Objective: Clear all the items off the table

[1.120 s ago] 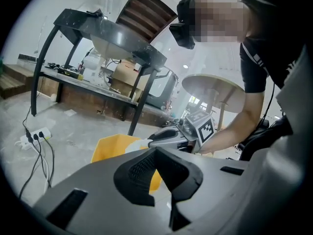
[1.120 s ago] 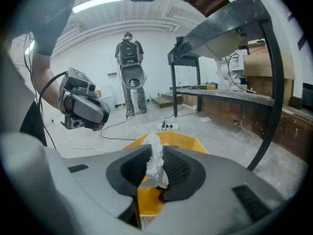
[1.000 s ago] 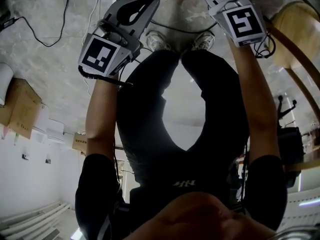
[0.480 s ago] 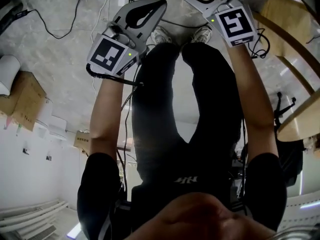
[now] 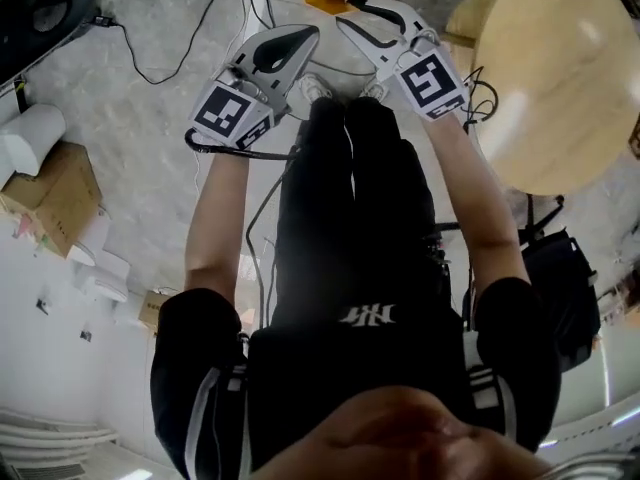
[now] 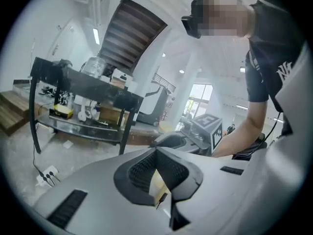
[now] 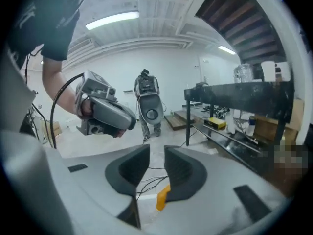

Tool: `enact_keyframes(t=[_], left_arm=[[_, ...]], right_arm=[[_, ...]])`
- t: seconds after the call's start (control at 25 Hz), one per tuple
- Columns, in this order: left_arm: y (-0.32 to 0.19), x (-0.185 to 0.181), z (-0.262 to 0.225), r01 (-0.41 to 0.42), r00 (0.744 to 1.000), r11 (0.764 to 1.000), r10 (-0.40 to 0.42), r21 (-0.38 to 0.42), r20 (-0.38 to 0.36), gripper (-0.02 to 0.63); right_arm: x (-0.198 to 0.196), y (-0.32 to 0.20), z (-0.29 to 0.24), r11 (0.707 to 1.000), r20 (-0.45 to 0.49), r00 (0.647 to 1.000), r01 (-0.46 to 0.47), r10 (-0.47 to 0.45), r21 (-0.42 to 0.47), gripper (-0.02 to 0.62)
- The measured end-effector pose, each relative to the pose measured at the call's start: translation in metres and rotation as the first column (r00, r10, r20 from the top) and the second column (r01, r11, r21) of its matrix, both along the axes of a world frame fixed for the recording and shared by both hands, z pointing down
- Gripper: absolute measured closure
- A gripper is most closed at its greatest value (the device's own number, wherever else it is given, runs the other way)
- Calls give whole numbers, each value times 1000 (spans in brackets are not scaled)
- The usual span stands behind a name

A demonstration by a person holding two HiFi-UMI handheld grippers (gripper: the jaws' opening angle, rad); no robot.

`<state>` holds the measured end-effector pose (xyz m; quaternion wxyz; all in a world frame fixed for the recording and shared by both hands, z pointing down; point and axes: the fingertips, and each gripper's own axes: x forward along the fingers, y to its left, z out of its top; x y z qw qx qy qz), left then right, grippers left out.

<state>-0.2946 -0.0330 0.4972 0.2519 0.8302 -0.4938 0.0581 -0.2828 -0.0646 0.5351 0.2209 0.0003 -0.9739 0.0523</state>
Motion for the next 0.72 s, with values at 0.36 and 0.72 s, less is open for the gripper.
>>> enact_keyframes(t=[0.36,0.72], left_arm=[[-12,59,-153,-58,997,993,54,98,46,597],[-5,128,-224,-208,977,965,200,160,68,597]], right_arm=[[75,1,-185,999,109,994,-2,-2,39,591],[202,-14,-269,954,158,953,-278,260,107,591]])
